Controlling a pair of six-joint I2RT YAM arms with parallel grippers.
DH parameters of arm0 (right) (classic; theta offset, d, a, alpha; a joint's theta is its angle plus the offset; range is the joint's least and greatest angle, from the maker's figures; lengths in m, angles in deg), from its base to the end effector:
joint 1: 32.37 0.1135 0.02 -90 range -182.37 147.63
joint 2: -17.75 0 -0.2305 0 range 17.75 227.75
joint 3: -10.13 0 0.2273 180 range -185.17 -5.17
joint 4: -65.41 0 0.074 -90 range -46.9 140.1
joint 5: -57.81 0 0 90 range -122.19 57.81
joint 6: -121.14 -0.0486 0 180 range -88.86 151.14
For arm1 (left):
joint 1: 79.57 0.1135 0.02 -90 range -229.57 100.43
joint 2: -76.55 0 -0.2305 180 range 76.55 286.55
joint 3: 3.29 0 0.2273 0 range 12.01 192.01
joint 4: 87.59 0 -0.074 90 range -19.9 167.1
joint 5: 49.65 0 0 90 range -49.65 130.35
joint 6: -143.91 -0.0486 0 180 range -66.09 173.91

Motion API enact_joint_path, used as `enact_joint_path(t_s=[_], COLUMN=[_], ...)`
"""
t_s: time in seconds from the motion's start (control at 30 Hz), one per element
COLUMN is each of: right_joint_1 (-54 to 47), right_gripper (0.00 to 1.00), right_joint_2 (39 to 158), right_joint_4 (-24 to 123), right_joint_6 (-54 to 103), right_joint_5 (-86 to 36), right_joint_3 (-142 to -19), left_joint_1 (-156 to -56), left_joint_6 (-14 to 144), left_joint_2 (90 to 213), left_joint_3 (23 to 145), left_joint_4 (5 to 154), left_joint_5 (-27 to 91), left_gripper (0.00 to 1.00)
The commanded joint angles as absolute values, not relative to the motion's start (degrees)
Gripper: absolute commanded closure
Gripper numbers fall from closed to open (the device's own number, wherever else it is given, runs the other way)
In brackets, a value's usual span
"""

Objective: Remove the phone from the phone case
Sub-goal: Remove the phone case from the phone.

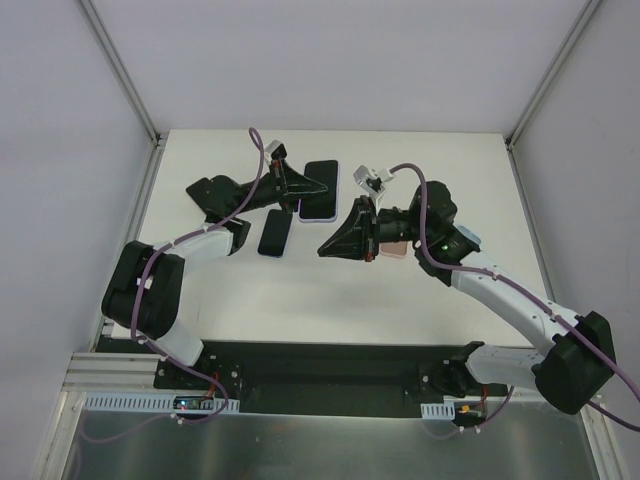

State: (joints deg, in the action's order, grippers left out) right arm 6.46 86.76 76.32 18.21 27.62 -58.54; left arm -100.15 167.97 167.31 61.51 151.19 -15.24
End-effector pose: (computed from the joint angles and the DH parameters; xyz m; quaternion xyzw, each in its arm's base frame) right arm 0.1774 0.1967 0.3454 -0.4979 0.4539 0.5777 0.4609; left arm 0.2786 -0.1475 0.2995 -0.0277 0.5883 -0.8027 0.0936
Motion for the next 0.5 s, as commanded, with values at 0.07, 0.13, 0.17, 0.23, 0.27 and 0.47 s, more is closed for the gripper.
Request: enact_joint_path(t_s=[0.07,0.13,0.17,0.23,0.27,0.47], right_joint_1=[6.7,6.2,6.0,5.7,5.6,3.4], right_gripper=[0.99,0.86,0.78,0.48,0.42,0.37], right_joint_2=[86.2,86.5,86.4,85.0,84.2,81.1], right_joint_4=[73.1,64.5,62.1,59.9,59.5,56.3], right_joint_6=[17.9,19.1,19.6,19.5,19.7,19.5], right_joint_5=[20.4,17.8,17.5,17.5,17.2,13.7], right_joint_3=[-62.7,-64.3,-64.9,-64.2,-63.6,-62.3], left_joint_1=[-100.3,-100.1,-100.1,-99.9,-99.9,-99.8], left_joint_6=[172.1,172.7,173.1,173.4,173.4,173.5], left_joint_2=[165.1,165.4,165.5,165.7,165.7,165.6], left_joint_3=[61.9,62.3,62.5,62.7,62.8,63.3], left_joint_4=[159.1,159.9,160.8,161.0,161.0,161.3], left_joint_5=[-12.2,-12.1,-12.2,-12.3,-12.4,-12.7], left_gripper=[1.00,1.00,1.00,1.00,1.00,1.00])
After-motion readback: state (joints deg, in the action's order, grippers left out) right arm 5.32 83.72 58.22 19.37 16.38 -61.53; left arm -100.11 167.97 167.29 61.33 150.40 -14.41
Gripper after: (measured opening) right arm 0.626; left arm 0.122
